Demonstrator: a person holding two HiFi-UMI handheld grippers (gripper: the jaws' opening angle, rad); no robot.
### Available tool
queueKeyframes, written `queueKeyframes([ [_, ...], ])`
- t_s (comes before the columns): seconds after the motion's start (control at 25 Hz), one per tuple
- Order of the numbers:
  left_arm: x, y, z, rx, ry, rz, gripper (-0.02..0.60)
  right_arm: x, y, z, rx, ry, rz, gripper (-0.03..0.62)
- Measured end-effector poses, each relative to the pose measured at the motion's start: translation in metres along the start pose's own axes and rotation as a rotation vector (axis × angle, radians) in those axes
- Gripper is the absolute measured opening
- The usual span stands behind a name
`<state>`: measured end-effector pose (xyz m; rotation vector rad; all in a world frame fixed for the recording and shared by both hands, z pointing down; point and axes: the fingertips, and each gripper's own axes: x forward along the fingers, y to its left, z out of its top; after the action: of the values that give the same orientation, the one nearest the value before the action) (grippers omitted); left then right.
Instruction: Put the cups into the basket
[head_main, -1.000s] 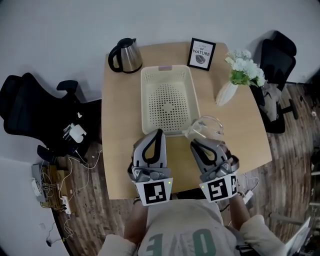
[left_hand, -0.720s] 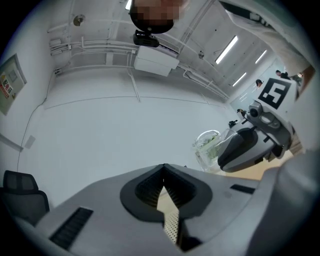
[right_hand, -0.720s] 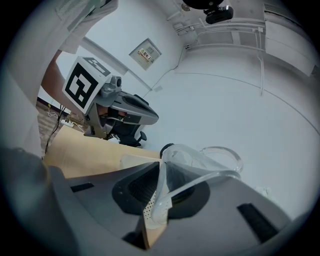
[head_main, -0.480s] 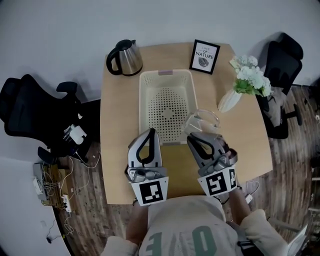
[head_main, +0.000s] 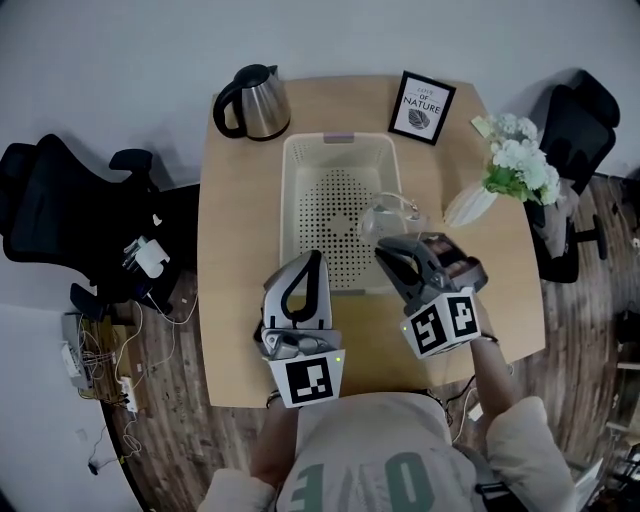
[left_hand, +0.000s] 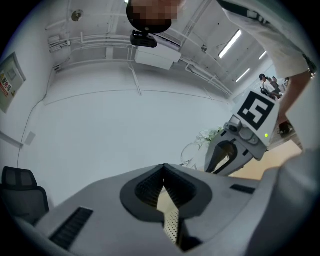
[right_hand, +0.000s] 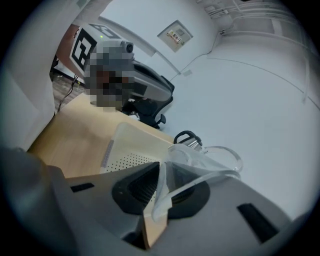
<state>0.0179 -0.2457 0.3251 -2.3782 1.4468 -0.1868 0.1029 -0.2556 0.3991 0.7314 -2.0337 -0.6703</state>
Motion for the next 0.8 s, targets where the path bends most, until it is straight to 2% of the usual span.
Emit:
queueKeyframes([
  [0.24, 0.013, 0.002, -0.020, -0.002, 0.040, -0.015, 0.008, 0.050, -0.002, -0.024, -0.145, 0.082, 0.105, 0.032],
  [0.4, 0.021, 0.000, -0.030, -0.030, 0.013, -0.007, 0.008, 0.079, 0.000, -0.034, -0.232, 0.138, 0.230, 0.032],
  [0.6, 0.026, 0.002, -0.046, -0.062, 0.038, -0.014, 0.008, 0.107, 0.014, -0.046, -0.345, 0.205, 0.373, 0.032],
  [0.8, 0.032, -0.002, -0.060, -0.087, 0.052, -0.028, 0.008, 0.138, 0.026, -0.072, -0.520, 0.293, 0.455, 0.032],
])
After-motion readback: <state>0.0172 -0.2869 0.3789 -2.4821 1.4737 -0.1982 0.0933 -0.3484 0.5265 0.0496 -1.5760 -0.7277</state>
